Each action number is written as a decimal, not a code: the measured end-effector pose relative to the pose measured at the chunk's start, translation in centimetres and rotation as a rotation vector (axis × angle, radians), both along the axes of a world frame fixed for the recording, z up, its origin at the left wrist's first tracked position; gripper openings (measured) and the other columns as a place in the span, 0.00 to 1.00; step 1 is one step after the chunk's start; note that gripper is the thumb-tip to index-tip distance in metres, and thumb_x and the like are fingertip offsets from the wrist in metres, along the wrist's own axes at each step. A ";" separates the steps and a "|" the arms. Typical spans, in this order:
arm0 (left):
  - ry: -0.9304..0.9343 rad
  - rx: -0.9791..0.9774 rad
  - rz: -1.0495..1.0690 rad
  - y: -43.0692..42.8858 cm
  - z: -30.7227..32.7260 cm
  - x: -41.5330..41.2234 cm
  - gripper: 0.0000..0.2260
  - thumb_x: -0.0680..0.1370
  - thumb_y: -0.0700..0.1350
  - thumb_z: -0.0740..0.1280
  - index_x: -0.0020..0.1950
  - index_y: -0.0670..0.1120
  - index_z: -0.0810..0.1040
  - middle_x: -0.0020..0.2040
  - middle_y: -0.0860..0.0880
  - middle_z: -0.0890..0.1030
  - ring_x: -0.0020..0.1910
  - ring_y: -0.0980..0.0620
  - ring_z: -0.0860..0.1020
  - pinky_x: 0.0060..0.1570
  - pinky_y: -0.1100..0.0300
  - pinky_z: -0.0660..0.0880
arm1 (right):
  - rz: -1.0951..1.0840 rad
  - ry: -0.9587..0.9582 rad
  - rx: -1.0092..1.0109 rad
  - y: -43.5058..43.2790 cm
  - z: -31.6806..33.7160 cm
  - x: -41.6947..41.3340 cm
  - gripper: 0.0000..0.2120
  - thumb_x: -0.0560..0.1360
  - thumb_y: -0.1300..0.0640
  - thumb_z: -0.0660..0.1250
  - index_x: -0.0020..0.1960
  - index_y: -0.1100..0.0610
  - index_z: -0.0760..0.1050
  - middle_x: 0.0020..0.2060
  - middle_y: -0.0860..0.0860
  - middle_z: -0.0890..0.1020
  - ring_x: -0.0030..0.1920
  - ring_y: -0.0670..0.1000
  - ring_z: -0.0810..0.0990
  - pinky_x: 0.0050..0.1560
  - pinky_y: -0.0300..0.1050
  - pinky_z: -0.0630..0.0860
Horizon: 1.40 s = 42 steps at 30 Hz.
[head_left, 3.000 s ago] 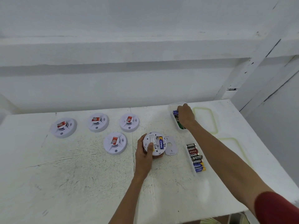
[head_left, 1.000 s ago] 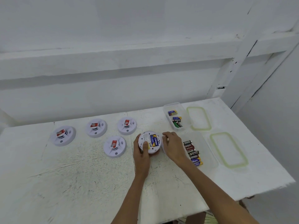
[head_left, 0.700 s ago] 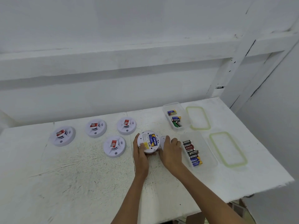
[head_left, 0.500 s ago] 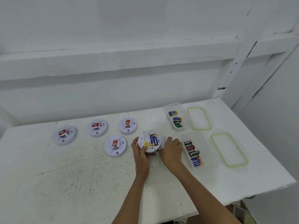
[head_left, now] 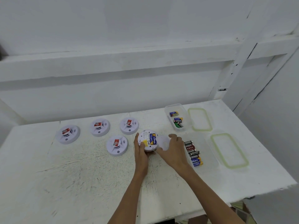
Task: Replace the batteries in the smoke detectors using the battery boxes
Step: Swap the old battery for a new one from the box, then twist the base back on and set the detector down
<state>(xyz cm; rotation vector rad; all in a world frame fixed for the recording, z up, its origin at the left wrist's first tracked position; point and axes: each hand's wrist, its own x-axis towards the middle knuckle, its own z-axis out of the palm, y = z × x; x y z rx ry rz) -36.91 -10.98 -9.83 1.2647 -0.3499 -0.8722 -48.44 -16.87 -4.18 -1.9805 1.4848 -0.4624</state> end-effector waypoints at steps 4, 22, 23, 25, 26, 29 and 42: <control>-0.029 0.019 -0.036 0.1 0.1 0.0 0.19 0.89 0.45 0.52 0.81 0.53 0.63 0.70 0.52 0.79 0.60 0.55 0.83 0.51 0.55 0.83 | 0.091 -0.067 -0.023 -0.7 0.3 0.7 0.39 0.67 0.49 0.75 0.73 0.57 0.61 0.62 0.55 0.69 0.62 0.55 0.68 0.58 0.49 0.73; -0.063 0.041 -0.267 0.0 0.8 0.9 0.25 0.82 0.54 0.68 0.78 0.59 0.66 0.73 0.48 0.78 0.68 0.47 0.80 0.62 0.43 0.81 | 0.511 -0.062 0.058 -4.9 0.7 0.3 0.39 0.68 0.52 0.74 0.73 0.40 0.60 0.61 0.34 0.75 0.63 0.46 0.67 0.63 0.56 0.71; -0.067 0.038 -0.273 0.0 0.8 0.8 0.24 0.81 0.54 0.67 0.77 0.59 0.67 0.72 0.48 0.79 0.67 0.47 0.81 0.62 0.43 0.81 | 0.505 -0.063 0.058 -4.9 0.7 0.4 0.39 0.68 0.51 0.74 0.73 0.40 0.60 0.61 0.34 0.75 0.64 0.47 0.67 0.64 0.56 0.70; -0.072 0.035 -0.273 0.1 1.0 0.8 0.24 0.81 0.54 0.67 0.77 0.58 0.67 0.71 0.49 0.79 0.66 0.47 0.81 0.61 0.43 0.81 | 0.501 -0.070 0.052 -4.7 0.7 0.6 0.38 0.67 0.49 0.73 0.73 0.41 0.60 0.62 0.36 0.75 0.64 0.48 0.68 0.64 0.56 0.71; -0.074 0.031 -0.269 0.1 1.1 0.7 0.25 0.81 0.54 0.67 0.77 0.56 0.67 0.70 0.49 0.79 0.66 0.48 0.82 0.61 0.43 0.82 | 0.503 -0.082 0.049 -4.7 0.6 0.7 0.38 0.66 0.48 0.73 0.73 0.42 0.61 0.62 0.37 0.76 0.63 0.49 0.70 0.64 0.56 0.72; -0.094 0.048 -0.262 0.0 0.9 0.8 0.27 0.81 0.56 0.68 0.78 0.54 0.66 0.70 0.48 0.79 0.65 0.49 0.82 0.60 0.43 0.82 | 0.509 -0.102 0.038 -4.6 0.3 0.5 0.37 0.67 0.49 0.73 0.73 0.45 0.62 0.61 0.40 0.76 0.62 0.50 0.73 0.62 0.53 0.74; -0.098 0.035 -0.259 0.2 1.0 0.8 0.25 0.78 0.51 0.73 0.73 0.55 0.72 0.66 0.49 0.82 0.62 0.50 0.83 0.54 0.51 0.84 | 0.623 0.006 -0.081 -5.8 -0.2 -0.1 0.39 0.66 0.41 0.77 0.70 0.52 0.65 0.61 0.48 0.72 0.58 0.49 0.71 0.55 0.44 0.75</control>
